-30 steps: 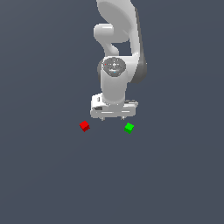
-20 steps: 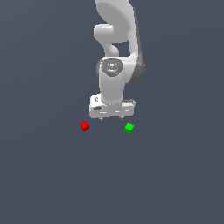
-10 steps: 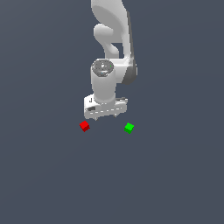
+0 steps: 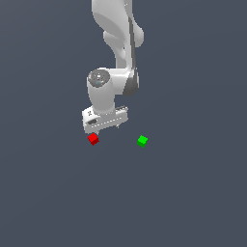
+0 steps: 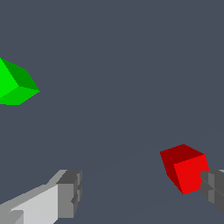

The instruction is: Stack the red cube on top of the green cube.

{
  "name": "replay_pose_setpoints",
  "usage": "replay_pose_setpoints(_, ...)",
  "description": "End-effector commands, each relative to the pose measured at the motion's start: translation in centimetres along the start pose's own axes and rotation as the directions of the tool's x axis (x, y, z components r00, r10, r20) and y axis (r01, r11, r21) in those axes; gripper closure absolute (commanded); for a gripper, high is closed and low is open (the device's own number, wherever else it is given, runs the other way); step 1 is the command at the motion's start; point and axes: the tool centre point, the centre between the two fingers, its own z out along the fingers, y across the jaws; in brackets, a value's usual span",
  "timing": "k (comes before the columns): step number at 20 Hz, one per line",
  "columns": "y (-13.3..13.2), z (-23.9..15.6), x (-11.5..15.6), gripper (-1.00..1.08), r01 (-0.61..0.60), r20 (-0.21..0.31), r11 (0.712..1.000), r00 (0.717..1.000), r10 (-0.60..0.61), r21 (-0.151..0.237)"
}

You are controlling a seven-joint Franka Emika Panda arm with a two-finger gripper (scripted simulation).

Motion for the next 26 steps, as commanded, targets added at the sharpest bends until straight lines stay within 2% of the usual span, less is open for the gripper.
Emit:
replay_pose_setpoints(1,1.0,0.6,-0.7,-0.92,0.046,-0.004,0.999,0.999,-0.046,-0.001)
replay_pose_setpoints(15,6.5,3.3,-2.9,-0.92,0.261,-0.021,0.965,0.965,-0.261,-0.009)
replay_pose_setpoints(26,8.0,4.0,-3.2,-0.92,0.315,-0.025,0.949,0.949,-0.315,-0.011)
